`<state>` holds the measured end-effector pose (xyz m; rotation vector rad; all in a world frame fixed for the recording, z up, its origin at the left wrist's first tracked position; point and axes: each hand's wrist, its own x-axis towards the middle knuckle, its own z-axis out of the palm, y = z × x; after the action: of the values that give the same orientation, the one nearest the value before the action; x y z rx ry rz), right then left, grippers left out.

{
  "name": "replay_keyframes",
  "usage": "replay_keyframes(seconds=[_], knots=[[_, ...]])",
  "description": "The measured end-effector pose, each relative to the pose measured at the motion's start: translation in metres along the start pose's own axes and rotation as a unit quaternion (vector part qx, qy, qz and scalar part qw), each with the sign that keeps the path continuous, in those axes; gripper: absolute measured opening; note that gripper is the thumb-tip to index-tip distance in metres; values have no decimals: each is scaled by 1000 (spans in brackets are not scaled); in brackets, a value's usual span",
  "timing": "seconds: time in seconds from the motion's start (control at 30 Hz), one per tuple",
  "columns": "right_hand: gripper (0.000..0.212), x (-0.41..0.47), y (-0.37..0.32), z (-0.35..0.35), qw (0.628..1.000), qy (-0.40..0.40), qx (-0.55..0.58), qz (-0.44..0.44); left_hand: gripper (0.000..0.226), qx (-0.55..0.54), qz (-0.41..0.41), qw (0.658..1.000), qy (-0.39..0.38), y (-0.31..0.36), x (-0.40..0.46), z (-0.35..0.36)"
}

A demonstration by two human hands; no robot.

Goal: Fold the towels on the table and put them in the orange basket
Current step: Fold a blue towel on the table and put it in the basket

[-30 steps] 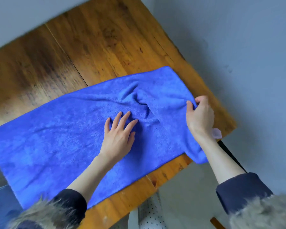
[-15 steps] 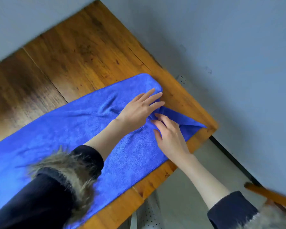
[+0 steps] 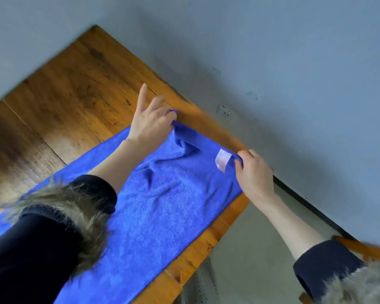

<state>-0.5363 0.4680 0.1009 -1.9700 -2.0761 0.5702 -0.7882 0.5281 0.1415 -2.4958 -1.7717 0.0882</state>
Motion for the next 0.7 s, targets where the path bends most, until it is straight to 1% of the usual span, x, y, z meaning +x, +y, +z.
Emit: replay_keyframes(seconds=[0.07, 0.1, 0.17, 0.23, 0.37, 0.47, 0.53, 0.6, 0.7], knots=[[15, 14, 9, -3, 994, 8, 70, 88, 22, 14, -22, 999, 19, -11, 14, -10], [17, 22, 13, -6, 988, 10, 100, 117, 24, 18, -36, 999, 20, -16, 21, -15], [18, 36, 17, -12, 981, 31, 129, 144, 25, 20, -55, 998, 22, -24, 36, -20], [18, 50, 20, -19, 977, 61, 139, 153, 18, 20, -61, 998, 25, -29, 46, -21], [19, 72, 36, -30, 966, 93, 138, 195, 22, 9, -93, 995, 37, -36, 53, -15], [17, 81, 47, -36, 963, 106, 139, 207, 21, -6, -122, 990, 64, -37, 56, -12], [16, 84, 47, -37, 964, 99, 148, 198, 27, -51, -161, 983, 72, -36, 60, -17], [17, 83, 45, -36, 966, 85, 162, 183, 27, -108, -186, 974, 76, -36, 63, -22], [18, 72, 39, -33, 966, 74, 181, 167, 23, -137, -155, 976, 70, -39, 58, -25]])
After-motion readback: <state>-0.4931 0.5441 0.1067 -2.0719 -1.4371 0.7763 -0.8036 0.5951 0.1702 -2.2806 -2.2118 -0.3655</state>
